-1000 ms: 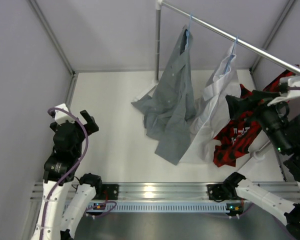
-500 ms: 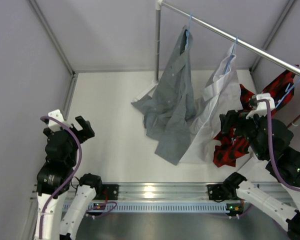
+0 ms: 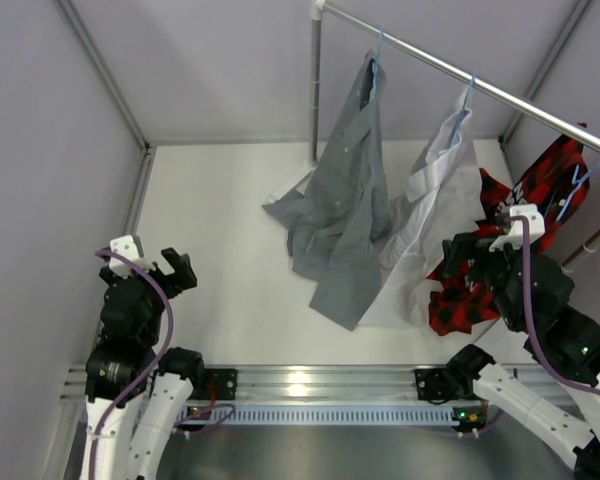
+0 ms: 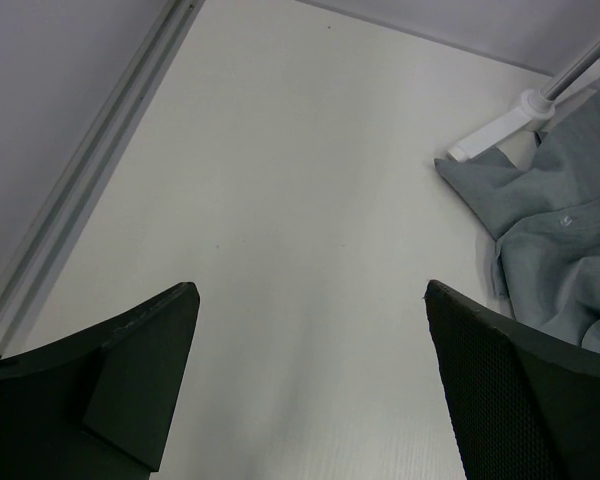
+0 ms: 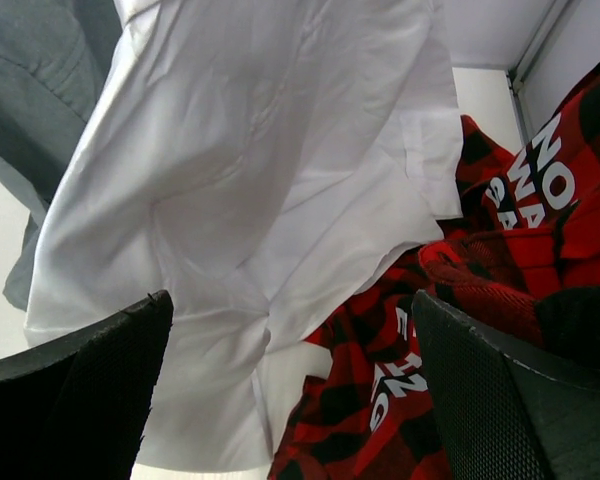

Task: Place the shirt on the hanger

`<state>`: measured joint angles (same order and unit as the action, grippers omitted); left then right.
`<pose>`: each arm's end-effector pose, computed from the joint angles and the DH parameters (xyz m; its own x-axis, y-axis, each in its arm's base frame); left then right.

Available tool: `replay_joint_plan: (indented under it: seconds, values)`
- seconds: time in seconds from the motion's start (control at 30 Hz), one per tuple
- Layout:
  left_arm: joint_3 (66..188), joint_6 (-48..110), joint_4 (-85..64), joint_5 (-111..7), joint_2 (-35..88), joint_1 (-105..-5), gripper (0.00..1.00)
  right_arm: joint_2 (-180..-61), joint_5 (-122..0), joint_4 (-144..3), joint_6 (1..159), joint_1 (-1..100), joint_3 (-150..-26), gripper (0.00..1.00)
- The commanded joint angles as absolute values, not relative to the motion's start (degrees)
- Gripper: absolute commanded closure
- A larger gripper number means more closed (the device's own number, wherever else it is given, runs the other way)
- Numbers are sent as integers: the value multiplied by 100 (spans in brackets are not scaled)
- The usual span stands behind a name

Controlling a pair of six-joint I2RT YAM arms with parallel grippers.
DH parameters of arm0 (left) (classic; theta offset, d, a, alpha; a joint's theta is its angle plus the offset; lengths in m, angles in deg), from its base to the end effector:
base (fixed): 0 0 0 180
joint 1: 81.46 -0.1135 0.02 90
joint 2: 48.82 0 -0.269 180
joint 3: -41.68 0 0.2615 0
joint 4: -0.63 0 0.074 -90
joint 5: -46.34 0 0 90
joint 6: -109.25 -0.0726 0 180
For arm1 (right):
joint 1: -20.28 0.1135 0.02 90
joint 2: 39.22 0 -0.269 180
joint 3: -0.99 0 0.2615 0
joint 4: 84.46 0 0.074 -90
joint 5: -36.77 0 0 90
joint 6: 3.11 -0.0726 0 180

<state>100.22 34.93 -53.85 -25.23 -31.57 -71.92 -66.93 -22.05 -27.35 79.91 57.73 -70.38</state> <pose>0.1011 0.0063 0.3332 -0.1771 -0.2302 -0.9569 -0.2017 0.9601 -0.1937 0.1050 0.0330 0.3875 -0.1979 -0.0206 -0.9800 -0.0972 0.9953 -0.0013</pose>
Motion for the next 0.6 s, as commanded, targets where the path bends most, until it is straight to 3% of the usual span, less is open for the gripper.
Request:
replay_joint_plan:
  seconds: [0.0,0.57]
  values:
    - [9827,3445,-4885,-2714,-3160,-7188,2,-6551,-1948,-3217,8065,5834,-6889,0]
    - [9651,3472,-4797,-2776,-3257,-6969,2,-6137,-2018,-3464,7942,5834,-6176,1]
